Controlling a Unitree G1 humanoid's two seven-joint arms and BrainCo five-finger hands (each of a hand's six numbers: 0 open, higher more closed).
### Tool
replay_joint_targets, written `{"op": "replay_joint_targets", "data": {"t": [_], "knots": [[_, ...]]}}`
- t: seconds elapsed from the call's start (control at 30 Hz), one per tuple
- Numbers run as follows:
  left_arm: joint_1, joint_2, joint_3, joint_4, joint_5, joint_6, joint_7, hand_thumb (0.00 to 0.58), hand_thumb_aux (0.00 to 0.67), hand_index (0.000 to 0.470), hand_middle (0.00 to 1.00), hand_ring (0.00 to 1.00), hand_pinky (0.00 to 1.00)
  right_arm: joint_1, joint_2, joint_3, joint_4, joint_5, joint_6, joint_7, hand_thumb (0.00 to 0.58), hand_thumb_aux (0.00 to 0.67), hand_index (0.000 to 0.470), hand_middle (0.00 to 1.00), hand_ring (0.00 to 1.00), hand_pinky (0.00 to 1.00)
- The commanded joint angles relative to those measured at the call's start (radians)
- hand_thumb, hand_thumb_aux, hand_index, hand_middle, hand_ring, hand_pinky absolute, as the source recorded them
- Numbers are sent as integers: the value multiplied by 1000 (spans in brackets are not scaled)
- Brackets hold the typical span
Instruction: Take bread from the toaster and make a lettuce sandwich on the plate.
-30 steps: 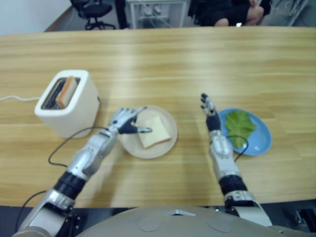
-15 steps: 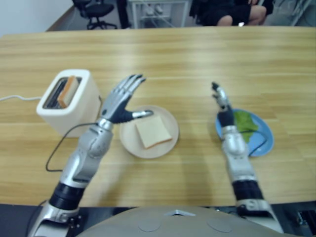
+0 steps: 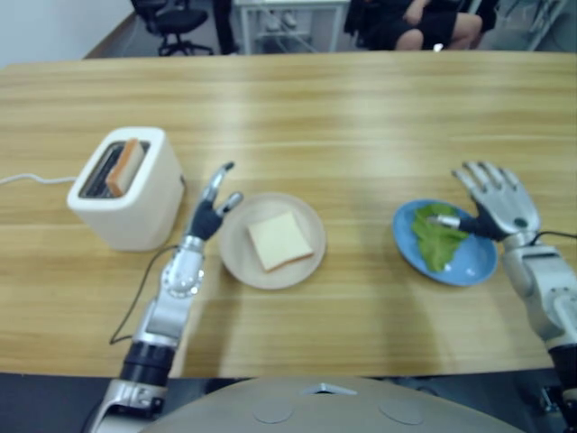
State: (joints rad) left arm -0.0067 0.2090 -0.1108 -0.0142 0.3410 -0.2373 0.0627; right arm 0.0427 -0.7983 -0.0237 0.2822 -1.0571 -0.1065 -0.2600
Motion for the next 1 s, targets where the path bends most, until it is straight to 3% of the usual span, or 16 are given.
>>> {"op": "replay_joint_targets", "data": {"t": [0.03,0.27,0.63,0.67,0.7,0.73,0.77,0.8,1.0], "knots": [[2,-14,-22,-19,17,12,-4,0,0,0,0,0,0,-61,10,104,216,-28,15,-79,0,0,0,0,0,0],[4,-26,-31,-23,28,21,0,0,0,0,0,0,0,-210,62,252,542,-4,6,-186,0,0,0,0,0,0],[15,-36,-44,-31,46,33,3,0,0,0,0,0,0,-243,50,348,630,61,3,-232,0,0,0,0,0,0],[16,-36,-44,-30,46,33,3,0,0,0,0,0,0,-244,51,355,635,66,1,-229,152,95,65,0,0,0],[17,-36,-44,-31,47,33,2,0,0,0,0,0,0,-244,53,362,639,70,-1,-226,152,95,65,0,0,0],[19,-37,-45,-32,49,33,1,0,0,0,0,0,0,-243,55,368,641,74,-2,-225,443,344,236,0,0,0],[20,-37,-46,-32,50,33,1,0,0,0,0,0,0,-243,57,375,644,80,-5,-223,568,573,393,0,0,0],[22,-37,-46,-32,52,33,1,0,0,0,0,0,0,-242,57,381,644,85,-5,-223,580,670,460,0,0,0],[25,-37,-49,-28,59,33,2,0,0,0,0,0,0,-238,49,399,620,114,-6,-229,580,670,460,0,0,0]]}}
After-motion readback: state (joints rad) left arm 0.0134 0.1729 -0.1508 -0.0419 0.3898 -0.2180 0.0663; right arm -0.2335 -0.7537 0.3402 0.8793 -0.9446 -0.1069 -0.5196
